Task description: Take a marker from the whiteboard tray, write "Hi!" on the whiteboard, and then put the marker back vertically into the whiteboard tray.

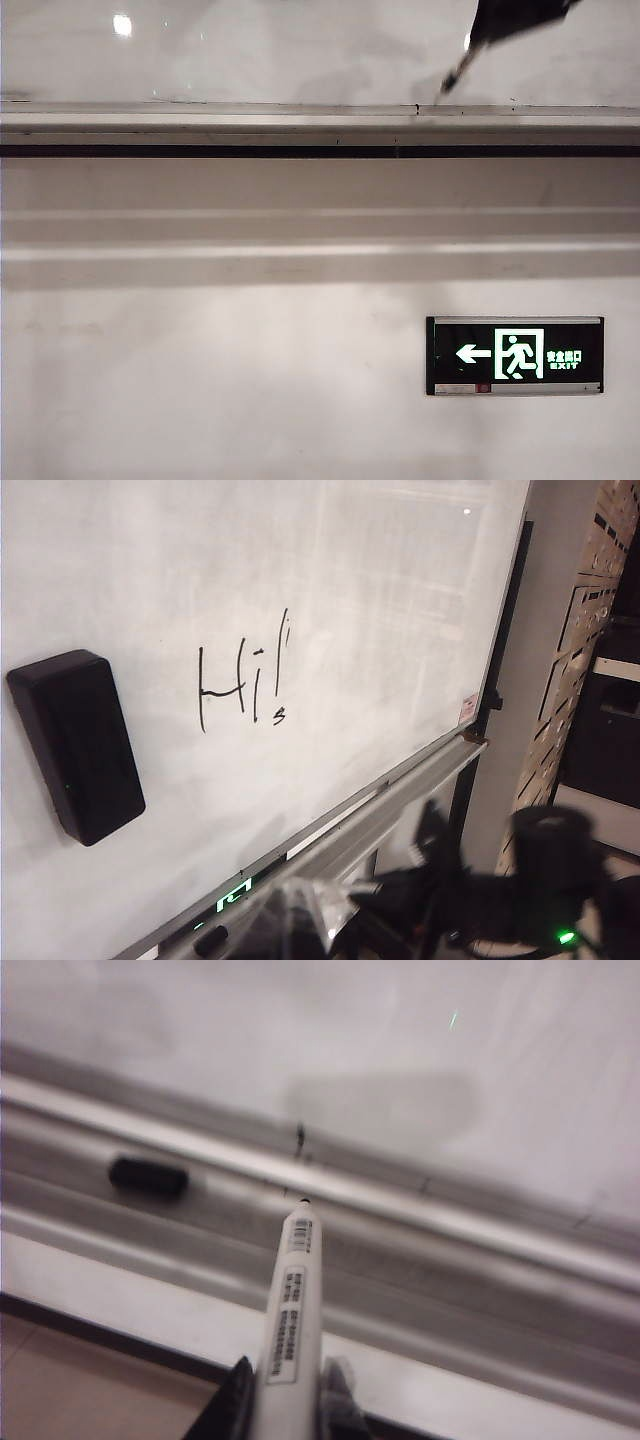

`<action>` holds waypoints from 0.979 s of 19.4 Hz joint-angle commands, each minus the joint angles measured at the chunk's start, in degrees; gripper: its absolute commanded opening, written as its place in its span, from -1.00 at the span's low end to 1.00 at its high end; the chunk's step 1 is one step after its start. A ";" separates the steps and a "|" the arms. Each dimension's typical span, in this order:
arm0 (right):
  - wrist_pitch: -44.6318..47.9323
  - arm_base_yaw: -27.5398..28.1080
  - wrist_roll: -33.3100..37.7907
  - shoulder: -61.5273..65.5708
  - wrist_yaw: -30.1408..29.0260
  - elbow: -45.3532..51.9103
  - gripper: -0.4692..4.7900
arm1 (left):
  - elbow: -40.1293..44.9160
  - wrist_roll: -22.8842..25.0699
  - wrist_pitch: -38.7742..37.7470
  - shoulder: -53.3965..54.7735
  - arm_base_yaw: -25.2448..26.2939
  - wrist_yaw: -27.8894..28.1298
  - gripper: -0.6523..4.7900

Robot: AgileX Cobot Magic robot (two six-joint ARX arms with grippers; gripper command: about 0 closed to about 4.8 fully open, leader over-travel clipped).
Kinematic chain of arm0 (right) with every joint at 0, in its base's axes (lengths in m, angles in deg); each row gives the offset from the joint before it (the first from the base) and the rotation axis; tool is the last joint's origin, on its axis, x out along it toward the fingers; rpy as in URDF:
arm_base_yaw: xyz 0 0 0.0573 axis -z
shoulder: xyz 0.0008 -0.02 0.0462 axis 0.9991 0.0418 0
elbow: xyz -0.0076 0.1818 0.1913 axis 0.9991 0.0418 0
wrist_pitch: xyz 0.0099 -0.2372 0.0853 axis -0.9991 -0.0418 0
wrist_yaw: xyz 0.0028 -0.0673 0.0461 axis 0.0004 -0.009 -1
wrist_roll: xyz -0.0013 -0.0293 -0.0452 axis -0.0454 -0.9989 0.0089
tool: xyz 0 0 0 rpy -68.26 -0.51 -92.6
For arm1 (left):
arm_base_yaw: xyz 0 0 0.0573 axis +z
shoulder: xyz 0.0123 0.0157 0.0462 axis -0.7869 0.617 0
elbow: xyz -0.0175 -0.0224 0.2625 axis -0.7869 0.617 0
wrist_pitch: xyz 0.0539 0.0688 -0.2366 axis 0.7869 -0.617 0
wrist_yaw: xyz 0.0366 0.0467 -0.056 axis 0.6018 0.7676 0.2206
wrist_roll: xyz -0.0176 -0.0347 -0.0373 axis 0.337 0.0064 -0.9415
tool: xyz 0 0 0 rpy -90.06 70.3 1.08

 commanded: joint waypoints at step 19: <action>13.60 0.00 1.62 9.68 2.21 -0.37 -0.83 | -0.24 0.07 0.74 -0.17 -0.04 0.02 -0.78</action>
